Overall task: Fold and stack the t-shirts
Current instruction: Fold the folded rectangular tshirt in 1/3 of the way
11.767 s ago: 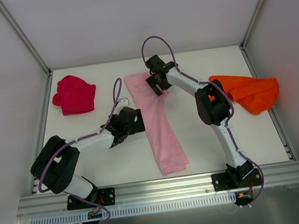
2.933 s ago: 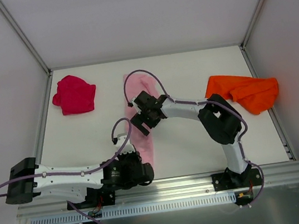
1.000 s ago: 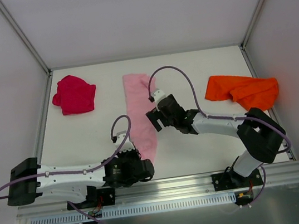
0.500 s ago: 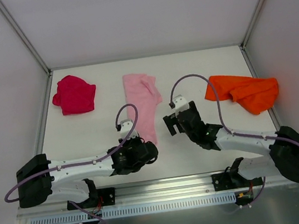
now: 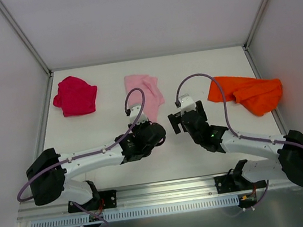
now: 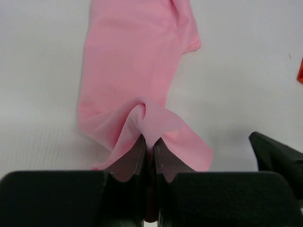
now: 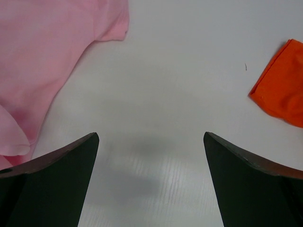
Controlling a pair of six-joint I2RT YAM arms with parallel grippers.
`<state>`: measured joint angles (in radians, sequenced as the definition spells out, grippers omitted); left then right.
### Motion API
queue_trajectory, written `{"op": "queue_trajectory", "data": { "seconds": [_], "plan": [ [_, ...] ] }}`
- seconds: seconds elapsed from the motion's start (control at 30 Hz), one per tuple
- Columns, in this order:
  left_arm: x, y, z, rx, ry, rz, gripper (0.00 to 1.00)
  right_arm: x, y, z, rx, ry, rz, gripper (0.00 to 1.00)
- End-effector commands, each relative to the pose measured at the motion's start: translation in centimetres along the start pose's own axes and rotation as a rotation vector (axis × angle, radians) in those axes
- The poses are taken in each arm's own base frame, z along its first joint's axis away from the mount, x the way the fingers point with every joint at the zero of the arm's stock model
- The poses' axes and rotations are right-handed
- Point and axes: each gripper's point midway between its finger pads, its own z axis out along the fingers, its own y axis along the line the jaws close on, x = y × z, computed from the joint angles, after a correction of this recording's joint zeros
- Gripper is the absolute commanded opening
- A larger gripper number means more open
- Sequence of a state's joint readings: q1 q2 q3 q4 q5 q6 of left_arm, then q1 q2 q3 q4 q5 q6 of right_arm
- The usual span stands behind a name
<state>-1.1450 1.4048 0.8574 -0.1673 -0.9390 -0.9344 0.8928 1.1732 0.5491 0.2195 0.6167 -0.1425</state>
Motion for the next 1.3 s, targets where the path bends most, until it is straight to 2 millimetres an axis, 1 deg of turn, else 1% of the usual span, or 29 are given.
{"op": "queue_trajectory", "data": {
  "seconds": [0.0,0.03,0.07,0.1,0.13,0.17,0.23,0.27,0.33,0.37,0.4,0.43,0.53,0.6,0.63,0.7,0.73,0.77,0.8,0.87,0.9,0.97,1.0,1.03,1.07,1.1,1.13,1.17,1.27],
  "plan": [
    [-2.4,-1.2,0.4,0.012,-0.037,-0.020,0.00,-2.0,0.7,0.4,0.001,-0.041,0.048,1.00],
    [-3.0,-1.6,0.5,0.013,-0.043,-0.032,0.00,-2.0,0.7,0.4,-0.002,-0.041,0.046,1.00],
    [-3.0,-1.4,0.8,-0.002,-0.040,-0.024,0.00,-1.9,0.7,0.4,-0.002,-0.037,0.044,1.00],
    [-3.4,-1.0,1.4,-0.023,-0.041,-0.032,0.00,-1.9,0.7,0.4,-0.002,-0.036,0.041,1.00],
    [-3.9,-1.2,1.6,-0.029,-0.041,-0.044,0.00,-2.1,0.4,0.2,0.004,-0.041,0.047,1.00],
    [-3.7,-1.0,2.1,-0.042,-0.034,-0.041,0.00,-1.9,0.3,0.1,0.007,-0.041,0.048,1.00],
    [-4.1,-0.7,2.8,-0.064,-0.034,-0.059,0.00,-2.1,-0.2,-0.3,0.021,-0.058,0.064,1.00],
    [-3.7,-0.5,3.2,-0.078,-0.027,-0.052,0.00,-1.6,-0.6,-0.4,0.034,-0.055,0.064,1.00],
    [-3.6,0.1,3.7,-0.110,-0.022,-0.068,0.00,-1.6,-0.8,-0.6,0.034,-0.067,0.073,1.00],
    [-3.2,0.3,4.1,-0.128,-0.016,-0.065,0.00,-1.8,-0.8,-0.8,0.030,-0.073,0.076,1.00],
    [-3.0,0.6,4.3,-0.148,-0.010,-0.072,0.00,-1.9,-0.8,-0.8,0.027,-0.071,0.075,1.00],
    [-3.4,0.8,4.6,-0.171,-0.022,-0.080,0.00,-1.8,-0.7,-0.8,0.026,-0.067,0.073,1.00],
    [-3.2,1.4,5.8,-0.224,-0.018,-0.080,0.00,-1.7,-0.4,-0.7,0.015,-0.058,0.067,1.00],
    [-3.3,1.3,6.5,-0.232,-0.016,-0.072,0.00,-1.6,-0.2,-0.6,0.008,-0.052,0.063,1.00],
    [-3.2,1.0,7.0,-0.228,-0.019,-0.074,0.00,-1.5,-0.1,-0.5,0.003,-0.048,0.060,1.00],
    [-3.3,1.3,7.8,-0.237,-0.012,-0.067,0.00,-1.1,0.2,-0.3,-0.004,-0.032,0.048,1.00],
    [-3.7,1.1,8.2,-0.236,-0.010,-0.078,0.00,-1.1,0.3,-0.2,-0.010,-0.029,0.046,1.00],
    [-3.6,1.2,8.6,-0.243,-0.003,-0.077,0.00,-1.0,0.4,-0.1,-0.012,-0.023,0.043,1.00],
    [-3.9,1.6,9.1,-0.256,-0.004,-0.088,0.00,-0.7,0.7,0.0,-0.020,-0.016,0.039,1.00],
    [-4.5,1.6,9.8,-0.262,-0.008,-0.091,0.01,-0.6,1.0,0.1,-0.037,-0.011,0.039,1.00],
    [-5.2,1.7,10.2,-0.269,-0.021,-0.106,0.04,-0.4,1.2,0.2,-0.040,-0.005,0.035,1.00],
    [-5.9,1.5,11.2,-0.267,-0.030,-0.088,0.04,-0.3,1.4,0.3,-0.050,0.000,0.034,1.00],
    [-6.9,1.0,11.3,-0.261,-0.045,-0.095,0.09,-0.2,1.8,0.3,-0.070,0.003,0.033,1.00],
    [-7.1,0.9,11.5,-0.259,-0.050,-0.051,0.18,0.0,2.1,0.5,-0.081,0.013,0.028,1.00],
    [-7.7,0.3,11.8,-0.247,-0.070,-0.061,0.38,0.0,2.4,0.6,-0.091,0.017,0.026,1.00],
    [-8.9,-0.1,11.8,-0.252,-0.097,-0.070,0.78,0.3,2.6,0.6,-0.099,0.025,0.023,1.00],
    [-9.1,-0.2,12.1,-0.255,-0.098,-0.036,0.89,0.5,2.7,0.8,-0.100,0.033,0.019,1.00],
    [-9.9,-0.7,12.1,-0.242,-0.121,-0.050,0.98,0.7,2.7,0.8,-0.101,0.037,0.019,1.00],
    [-11.1,-0.8,12.0,-0.233,-0.147,-0.041,0.99,1.0,2.7,0.8,-0.100,0.044,0.016,1.00]
  ]
}}
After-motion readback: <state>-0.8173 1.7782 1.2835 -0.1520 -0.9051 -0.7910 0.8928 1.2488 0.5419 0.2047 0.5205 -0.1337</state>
